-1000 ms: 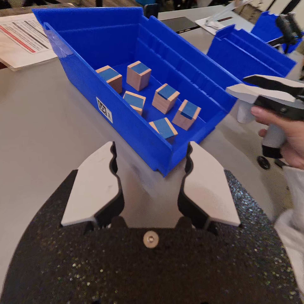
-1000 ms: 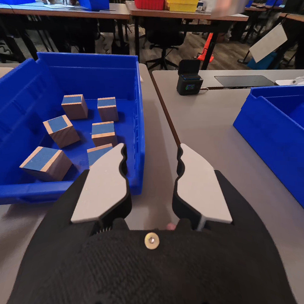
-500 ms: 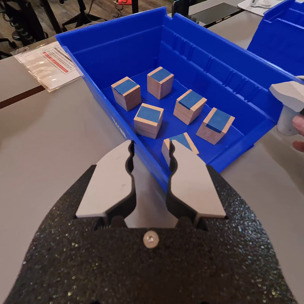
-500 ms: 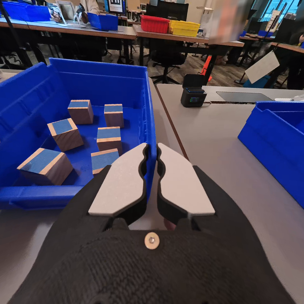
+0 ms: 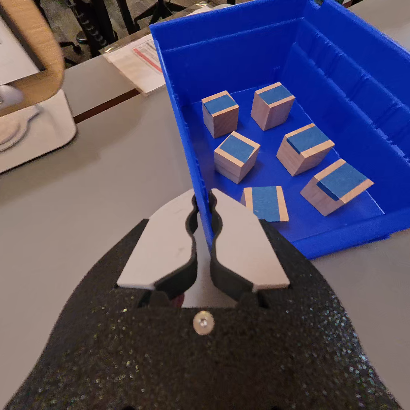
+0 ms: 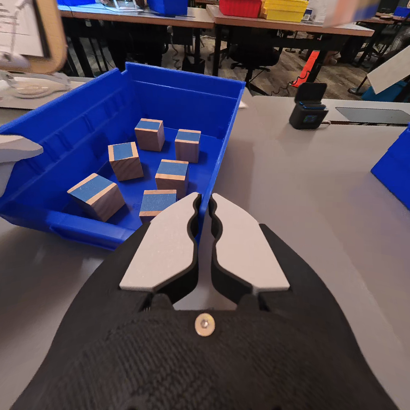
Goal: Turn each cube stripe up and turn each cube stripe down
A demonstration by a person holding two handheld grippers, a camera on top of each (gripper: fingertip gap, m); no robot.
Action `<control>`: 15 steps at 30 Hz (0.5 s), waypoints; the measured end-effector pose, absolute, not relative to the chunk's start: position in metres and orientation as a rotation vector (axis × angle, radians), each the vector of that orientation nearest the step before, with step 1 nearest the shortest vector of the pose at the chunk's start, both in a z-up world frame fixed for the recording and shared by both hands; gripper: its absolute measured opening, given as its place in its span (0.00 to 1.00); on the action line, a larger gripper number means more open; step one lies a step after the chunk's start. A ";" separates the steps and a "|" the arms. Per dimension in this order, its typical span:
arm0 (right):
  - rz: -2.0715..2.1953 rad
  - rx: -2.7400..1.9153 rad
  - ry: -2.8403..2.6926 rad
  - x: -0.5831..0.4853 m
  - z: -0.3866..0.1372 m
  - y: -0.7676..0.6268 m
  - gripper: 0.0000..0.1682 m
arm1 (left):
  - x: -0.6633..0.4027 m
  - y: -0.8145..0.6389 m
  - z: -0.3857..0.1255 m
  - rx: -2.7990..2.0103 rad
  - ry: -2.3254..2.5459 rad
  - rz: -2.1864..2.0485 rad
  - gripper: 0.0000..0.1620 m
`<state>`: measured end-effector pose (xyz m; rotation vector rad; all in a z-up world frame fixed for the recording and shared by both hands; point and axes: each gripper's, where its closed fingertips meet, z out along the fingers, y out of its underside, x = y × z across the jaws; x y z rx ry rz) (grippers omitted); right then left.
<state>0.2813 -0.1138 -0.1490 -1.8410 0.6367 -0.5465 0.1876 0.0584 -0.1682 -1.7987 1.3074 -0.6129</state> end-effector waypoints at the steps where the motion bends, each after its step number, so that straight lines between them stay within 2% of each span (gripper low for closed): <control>1: -0.549 -1.833 0.638 0.268 -0.150 -0.111 0.04 | 0.176 0.063 -0.168 -1.795 1.308 -0.600 0.03; 15: -0.335 -1.850 0.299 0.063 -0.151 0.019 0.05 | -0.062 0.173 -0.166 -1.939 1.038 -0.464 0.02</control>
